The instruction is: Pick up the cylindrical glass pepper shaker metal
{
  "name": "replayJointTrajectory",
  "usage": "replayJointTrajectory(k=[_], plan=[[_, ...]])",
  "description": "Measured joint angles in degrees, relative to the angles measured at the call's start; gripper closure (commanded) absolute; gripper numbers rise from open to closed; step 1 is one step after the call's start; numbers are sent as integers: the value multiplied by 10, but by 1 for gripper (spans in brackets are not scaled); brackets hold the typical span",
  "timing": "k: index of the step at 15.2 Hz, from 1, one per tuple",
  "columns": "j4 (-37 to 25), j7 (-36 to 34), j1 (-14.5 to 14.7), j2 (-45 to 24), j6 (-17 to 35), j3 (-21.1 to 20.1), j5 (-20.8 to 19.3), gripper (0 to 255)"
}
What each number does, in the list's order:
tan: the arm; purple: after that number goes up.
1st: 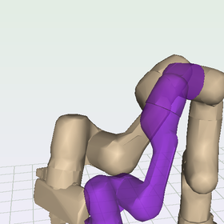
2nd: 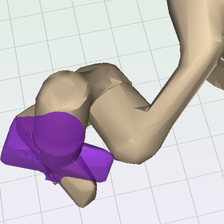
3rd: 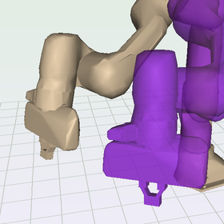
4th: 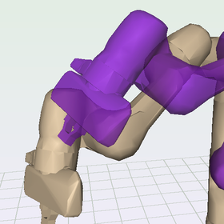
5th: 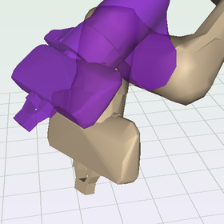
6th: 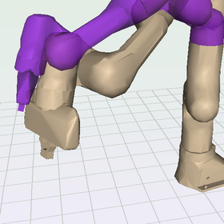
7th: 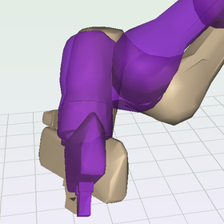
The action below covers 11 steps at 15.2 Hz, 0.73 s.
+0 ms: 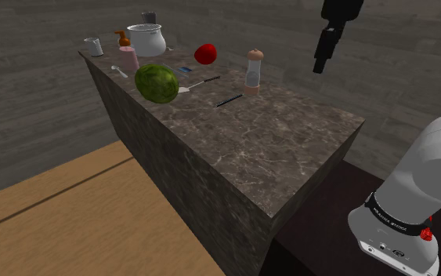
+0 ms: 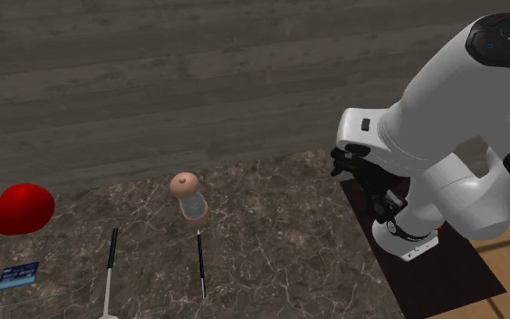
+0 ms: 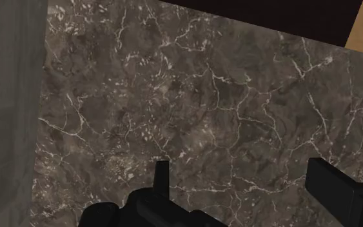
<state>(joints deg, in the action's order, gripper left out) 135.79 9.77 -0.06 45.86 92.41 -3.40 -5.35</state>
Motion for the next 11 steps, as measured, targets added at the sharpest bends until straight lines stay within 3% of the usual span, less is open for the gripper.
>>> replayJointTrajectory(k=[3,11], plan=[[-14,9,-4,-27,12,10,-5,0],[-129,58,-20,-199,60,56,-14,0]])
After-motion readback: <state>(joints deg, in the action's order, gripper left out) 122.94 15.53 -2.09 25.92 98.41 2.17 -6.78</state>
